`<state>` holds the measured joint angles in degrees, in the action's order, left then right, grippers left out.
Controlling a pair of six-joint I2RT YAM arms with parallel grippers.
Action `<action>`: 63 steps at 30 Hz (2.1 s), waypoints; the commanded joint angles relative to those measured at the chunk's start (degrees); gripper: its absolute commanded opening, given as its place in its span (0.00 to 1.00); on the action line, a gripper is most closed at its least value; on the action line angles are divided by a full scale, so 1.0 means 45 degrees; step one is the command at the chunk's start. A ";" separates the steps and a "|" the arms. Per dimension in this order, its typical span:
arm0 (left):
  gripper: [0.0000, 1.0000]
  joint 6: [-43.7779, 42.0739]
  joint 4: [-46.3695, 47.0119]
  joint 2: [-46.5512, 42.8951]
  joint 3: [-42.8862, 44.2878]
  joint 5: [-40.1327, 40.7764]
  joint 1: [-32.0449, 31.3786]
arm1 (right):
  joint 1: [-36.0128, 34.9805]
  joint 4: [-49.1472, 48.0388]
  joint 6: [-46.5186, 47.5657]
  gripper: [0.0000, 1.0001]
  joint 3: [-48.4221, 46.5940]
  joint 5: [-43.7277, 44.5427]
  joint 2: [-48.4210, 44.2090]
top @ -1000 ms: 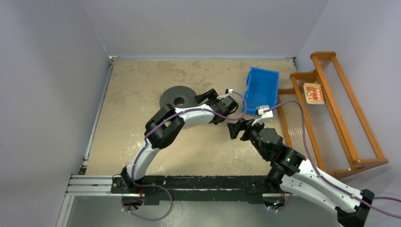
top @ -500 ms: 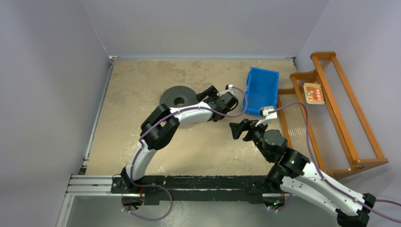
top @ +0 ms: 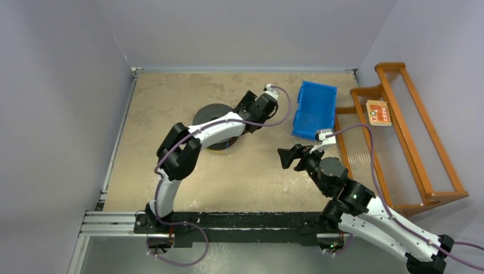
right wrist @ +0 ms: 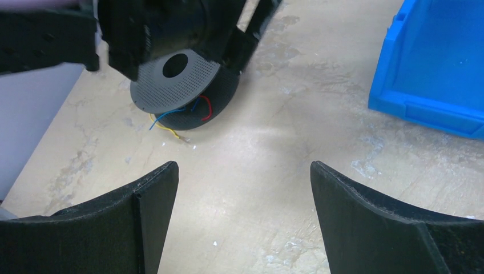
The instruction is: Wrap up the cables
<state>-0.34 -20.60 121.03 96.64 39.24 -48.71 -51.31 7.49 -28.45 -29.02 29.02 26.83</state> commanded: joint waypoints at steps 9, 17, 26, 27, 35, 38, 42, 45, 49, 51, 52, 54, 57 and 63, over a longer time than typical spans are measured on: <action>0.74 0.0923 0.0515 -0.1985 0.0353 -0.1671 0.0843 | -0.0004 -0.0348 -0.0079 0.87 -0.0529 0.0117 0.0290; 0.73 0.2194 0.0590 -0.4184 -0.0246 -0.3627 0.2815 | 0.0001 -0.0968 0.0120 0.88 -0.0441 -0.0086 0.0849; 0.73 0.3105 0.0951 -0.6694 -0.2726 -0.4320 0.4098 | 0.0047 -0.1706 0.1715 0.91 -0.1805 -0.1775 0.4442; 0.73 0.3186 0.1078 -0.7037 -0.3109 -0.4306 0.4136 | 0.0119 -0.1625 0.1839 0.92 -0.2264 -0.1889 0.5177; 0.77 0.3494 0.0554 -0.9902 -0.4785 -0.4707 0.4320 | 0.3957 -0.1546 0.2048 0.99 -0.4193 -0.6006 0.8217; 0.78 0.3493 -0.0091 -1.0953 -0.5085 -0.4616 0.4320 | 0.4913 -0.1303 0.1976 0.99 -0.4450 -0.6359 0.8301; 0.79 0.3356 -0.0681 -1.2648 -0.5951 -0.3841 0.4320 | 0.5277 -0.1068 0.1856 0.99 -0.4499 -0.6049 0.7702; 0.80 0.3285 -0.1163 -1.3770 -0.6593 -0.3257 0.4320 | 0.5285 -0.0854 0.1537 0.99 -0.4363 -0.5082 0.6936; 0.80 0.3552 -0.1649 -1.5432 -0.7187 -0.3195 0.4320 | 0.5278 -0.0332 0.1421 0.99 -0.4345 -0.3555 0.5852; 0.80 0.3772 -0.1818 -1.6311 -0.7375 -0.3213 0.4320 | 0.5275 -0.0066 0.1337 0.99 -0.4672 -0.2845 0.5445; 0.80 0.3858 -0.1883 -1.6755 -0.7453 -0.3223 0.4320 | 0.5277 0.0179 0.1184 0.99 -0.4920 -0.2225 0.5293; 0.80 0.3927 -0.2038 -1.7501 -0.7427 -0.3251 0.4320 | 0.5286 0.0316 0.1284 0.99 -0.5221 -0.1562 0.4928; 0.81 0.4152 -0.2314 -1.8429 -0.7325 -0.3204 0.4320 | 0.5268 0.0312 0.1193 0.99 -0.5082 -0.1492 0.4097; 0.81 0.4693 -0.2955 -1.9970 -0.7700 -0.3105 0.4320 | 0.5281 0.0228 0.1757 0.99 -0.4235 -0.2723 0.2352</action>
<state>18.04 -32.21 33.74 62.87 24.25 -29.63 -27.68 9.43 -22.65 -49.45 19.00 41.34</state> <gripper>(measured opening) 0.807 0.994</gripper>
